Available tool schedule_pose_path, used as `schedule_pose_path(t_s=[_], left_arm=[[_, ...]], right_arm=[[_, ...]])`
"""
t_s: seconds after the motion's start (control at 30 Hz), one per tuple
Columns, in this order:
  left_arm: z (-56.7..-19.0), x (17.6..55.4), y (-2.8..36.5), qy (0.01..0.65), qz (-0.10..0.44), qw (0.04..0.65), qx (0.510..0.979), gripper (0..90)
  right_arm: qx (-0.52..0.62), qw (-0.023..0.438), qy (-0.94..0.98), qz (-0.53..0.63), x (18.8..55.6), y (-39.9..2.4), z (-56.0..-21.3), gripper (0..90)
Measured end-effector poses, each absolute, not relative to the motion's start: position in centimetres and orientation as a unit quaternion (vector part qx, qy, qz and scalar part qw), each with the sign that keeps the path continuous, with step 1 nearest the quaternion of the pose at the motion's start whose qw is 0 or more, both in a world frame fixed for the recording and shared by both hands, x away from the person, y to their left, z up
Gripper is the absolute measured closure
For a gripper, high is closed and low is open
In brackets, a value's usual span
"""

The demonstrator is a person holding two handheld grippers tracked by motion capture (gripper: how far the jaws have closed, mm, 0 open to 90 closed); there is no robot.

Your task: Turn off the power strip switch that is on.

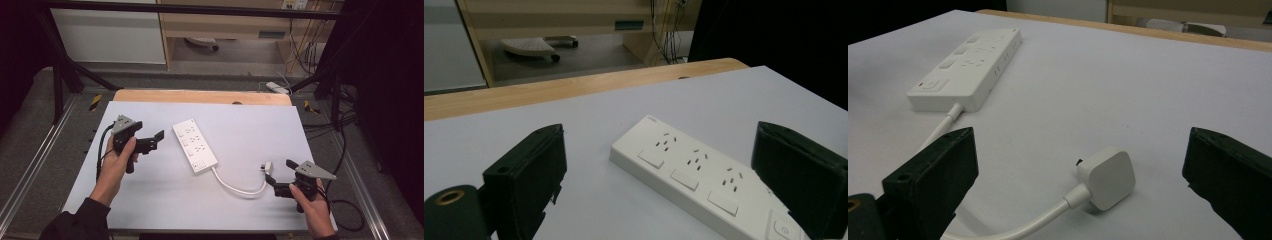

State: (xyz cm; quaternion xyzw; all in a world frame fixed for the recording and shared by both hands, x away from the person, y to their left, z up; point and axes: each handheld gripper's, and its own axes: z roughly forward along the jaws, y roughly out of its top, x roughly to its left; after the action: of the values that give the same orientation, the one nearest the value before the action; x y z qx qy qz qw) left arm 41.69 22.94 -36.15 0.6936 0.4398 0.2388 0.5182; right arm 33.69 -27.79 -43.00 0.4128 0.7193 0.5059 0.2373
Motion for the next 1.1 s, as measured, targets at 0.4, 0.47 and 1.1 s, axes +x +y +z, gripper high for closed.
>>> schedule_pose_path(t_s=[0.4,0.47,1.1], left_arm=[[-36.1,38.8,24.9,0.438,0.247,0.526,0.686,7.0],[-36.4,38.2,25.2,0.439,0.248,0.527,0.684,7.0],[-39.2,34.2,26.8,0.45,0.239,0.53,0.678,6.8]], right_arm=[[0.411,0.239,0.72,0.504,33.7,-27.7,-43.0,1.8],[0.412,0.239,0.72,0.505,33.7,-27.7,-43.0,1.8],[0.413,0.241,0.72,0.503,33.7,-27.8,-43.0,2.1]])
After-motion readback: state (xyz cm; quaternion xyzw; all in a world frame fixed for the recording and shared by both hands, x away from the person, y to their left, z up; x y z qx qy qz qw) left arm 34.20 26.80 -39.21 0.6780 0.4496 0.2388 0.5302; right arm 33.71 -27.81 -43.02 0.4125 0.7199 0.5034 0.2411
